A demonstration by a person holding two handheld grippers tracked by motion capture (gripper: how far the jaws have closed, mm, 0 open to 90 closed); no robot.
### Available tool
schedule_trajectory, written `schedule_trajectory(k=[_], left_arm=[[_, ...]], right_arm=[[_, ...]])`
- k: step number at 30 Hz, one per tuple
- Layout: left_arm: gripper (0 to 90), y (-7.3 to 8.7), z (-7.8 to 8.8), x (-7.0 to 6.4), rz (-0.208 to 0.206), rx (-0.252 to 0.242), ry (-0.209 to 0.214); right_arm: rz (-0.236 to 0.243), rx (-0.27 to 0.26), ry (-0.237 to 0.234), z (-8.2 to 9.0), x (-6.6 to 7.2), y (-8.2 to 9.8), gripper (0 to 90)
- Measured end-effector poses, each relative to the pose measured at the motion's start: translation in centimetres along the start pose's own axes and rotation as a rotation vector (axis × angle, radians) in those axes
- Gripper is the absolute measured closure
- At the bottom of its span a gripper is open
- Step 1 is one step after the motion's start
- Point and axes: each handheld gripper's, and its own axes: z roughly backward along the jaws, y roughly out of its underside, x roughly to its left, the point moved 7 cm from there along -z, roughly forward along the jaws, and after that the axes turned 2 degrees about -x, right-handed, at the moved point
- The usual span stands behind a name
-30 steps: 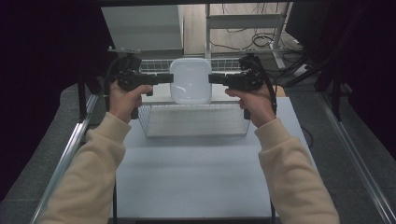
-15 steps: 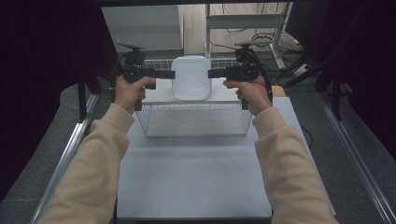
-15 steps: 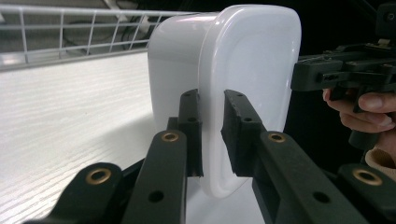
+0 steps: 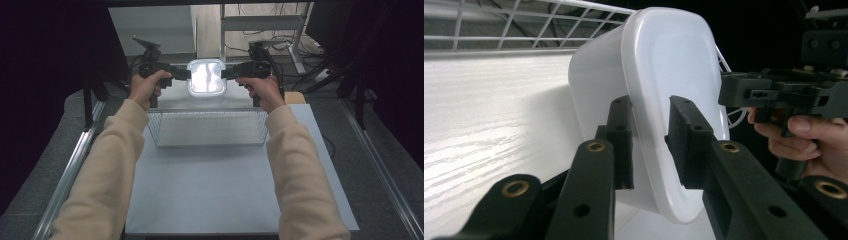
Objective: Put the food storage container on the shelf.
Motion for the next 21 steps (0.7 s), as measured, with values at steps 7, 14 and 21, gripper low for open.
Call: schedule_trajectory(k=[7, 14, 21], left_arm=[[67.0, 0.0, -1.2, 1.1, 0.054, 0.011, 0.024], [60.7, 0.2, -1.5, 1.0, 0.012, -0.002, 0.012], [37.1, 0.0, -0.8, 0.3, -0.065, -0.063, -0.045]], right_arm=[[-0.085, 0.002, -0.007, -0.7, -1.2, 0.0, 68.9], [-0.086, -0.005, -0.013, -0.6, -1.3, 0.2, 65.9], [-0.026, -0.049, 0.037, -0.2, -0.4, 0.4, 39.8]])
